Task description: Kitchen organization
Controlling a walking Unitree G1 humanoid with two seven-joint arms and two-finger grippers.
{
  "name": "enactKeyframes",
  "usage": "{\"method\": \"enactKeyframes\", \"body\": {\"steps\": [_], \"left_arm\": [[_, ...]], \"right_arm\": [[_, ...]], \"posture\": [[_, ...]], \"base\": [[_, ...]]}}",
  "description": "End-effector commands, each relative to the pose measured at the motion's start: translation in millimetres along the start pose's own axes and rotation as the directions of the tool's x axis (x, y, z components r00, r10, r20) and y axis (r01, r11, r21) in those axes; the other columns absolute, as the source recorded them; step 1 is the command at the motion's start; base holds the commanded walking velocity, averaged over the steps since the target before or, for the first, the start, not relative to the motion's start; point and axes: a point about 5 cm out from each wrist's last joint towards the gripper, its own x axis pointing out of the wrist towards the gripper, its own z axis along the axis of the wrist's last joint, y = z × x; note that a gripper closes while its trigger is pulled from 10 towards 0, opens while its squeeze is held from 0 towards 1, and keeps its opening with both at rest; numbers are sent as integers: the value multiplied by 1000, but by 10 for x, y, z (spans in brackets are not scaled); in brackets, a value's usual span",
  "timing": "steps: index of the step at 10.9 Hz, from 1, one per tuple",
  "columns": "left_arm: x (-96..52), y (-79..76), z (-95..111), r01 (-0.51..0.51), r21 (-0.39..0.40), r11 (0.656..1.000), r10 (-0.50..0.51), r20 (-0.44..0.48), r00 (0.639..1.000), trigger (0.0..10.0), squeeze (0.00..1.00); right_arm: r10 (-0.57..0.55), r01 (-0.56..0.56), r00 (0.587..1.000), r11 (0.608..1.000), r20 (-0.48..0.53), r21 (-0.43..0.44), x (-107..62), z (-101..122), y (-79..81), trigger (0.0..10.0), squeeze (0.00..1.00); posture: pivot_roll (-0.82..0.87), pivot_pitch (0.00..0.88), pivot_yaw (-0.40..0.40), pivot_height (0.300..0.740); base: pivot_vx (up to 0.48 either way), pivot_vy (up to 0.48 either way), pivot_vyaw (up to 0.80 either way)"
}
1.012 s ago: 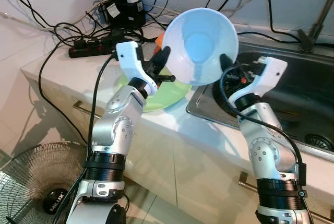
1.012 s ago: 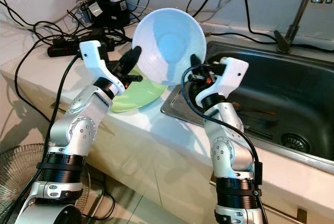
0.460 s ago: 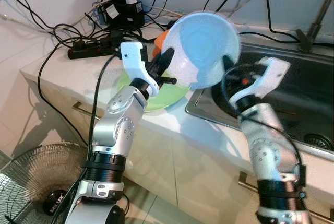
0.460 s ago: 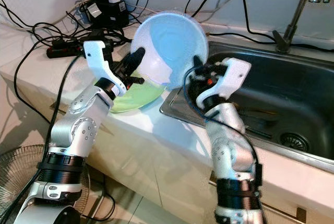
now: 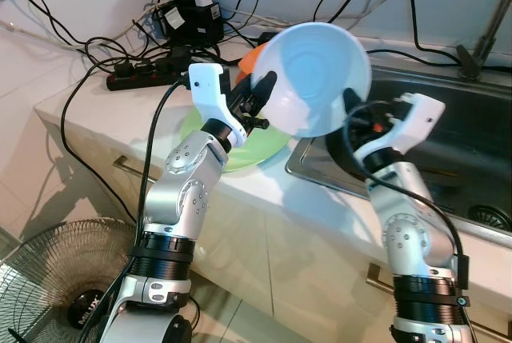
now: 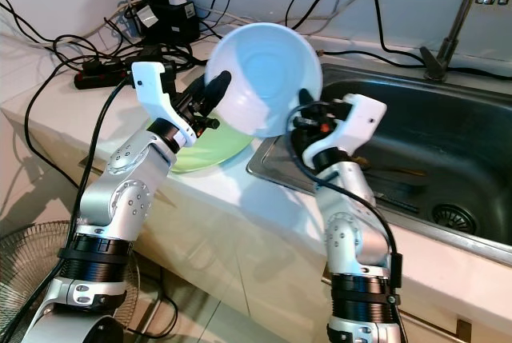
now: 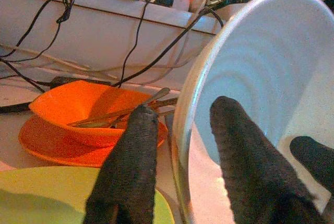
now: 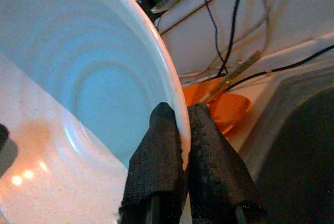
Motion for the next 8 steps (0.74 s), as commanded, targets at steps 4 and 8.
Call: {"method": "enactKeyframes", "body": {"steps": [4, 8], "left_arm": [[-11, -73, -16, 47, 59, 997, -46, -10, 999, 10000, 0], [-113, -312, -331, 265, 62, 962, -246, -221, 944, 10000, 0]], "right_arm": [[-117, 105, 979, 991, 168, 78, 69, 407, -280, 0, 0], [-367, 390, 905, 918, 214, -74, 47, 604, -788, 10000, 0]], "posture": [[43, 0, 130, 740], [42, 0, 131, 740]], "base": [[0, 0, 0], [0, 0, 0]]}}
